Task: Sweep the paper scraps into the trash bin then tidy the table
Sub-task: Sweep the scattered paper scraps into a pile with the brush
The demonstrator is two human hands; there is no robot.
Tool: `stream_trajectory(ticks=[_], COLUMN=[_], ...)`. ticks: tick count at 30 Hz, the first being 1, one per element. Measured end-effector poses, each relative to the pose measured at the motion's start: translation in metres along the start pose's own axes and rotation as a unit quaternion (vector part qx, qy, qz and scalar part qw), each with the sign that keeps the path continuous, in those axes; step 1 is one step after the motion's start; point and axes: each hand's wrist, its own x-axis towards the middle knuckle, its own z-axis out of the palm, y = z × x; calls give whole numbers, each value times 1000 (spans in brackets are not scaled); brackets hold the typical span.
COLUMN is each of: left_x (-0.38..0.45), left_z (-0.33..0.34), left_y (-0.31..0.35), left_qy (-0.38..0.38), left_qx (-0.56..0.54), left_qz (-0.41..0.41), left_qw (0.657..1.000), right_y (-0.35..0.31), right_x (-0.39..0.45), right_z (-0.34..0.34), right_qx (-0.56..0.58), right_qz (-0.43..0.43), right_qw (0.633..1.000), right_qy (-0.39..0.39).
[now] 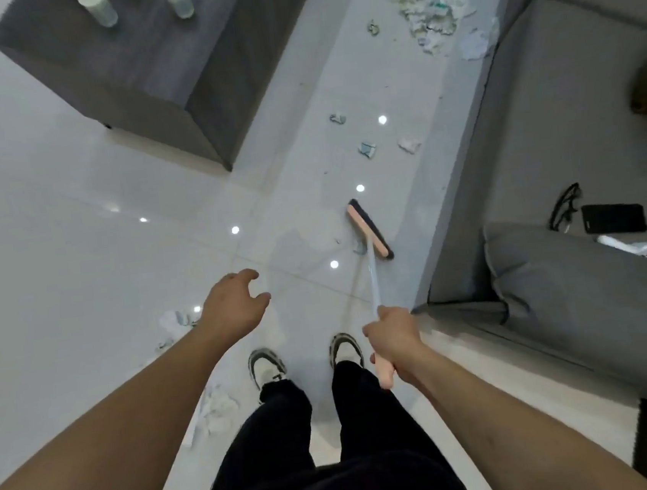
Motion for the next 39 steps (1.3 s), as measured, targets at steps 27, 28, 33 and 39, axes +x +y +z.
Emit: stream_trajectory(ticks=[27, 28, 33, 39], left_x=[-87, -78, -19, 63], left_z=[-39, -43, -56, -74], left_y=[-98, -82, 1, 107], left_qy=[97, 97, 82, 64], left_qx=[-94, -87, -47, 9], left_qz=[-18, -4, 55, 73], left_qw=[991, 991, 994, 995], right_y=[-14, -20, -53, -104], right_x=[-119, -111, -48, 37], right_z=[74, 60, -7, -90], right_qx=[45, 63, 167, 230], right_qz=[-31, -28, 8, 60], right_qw=[989, 990, 985, 970], right_qy=[-139, -121, -38, 42])
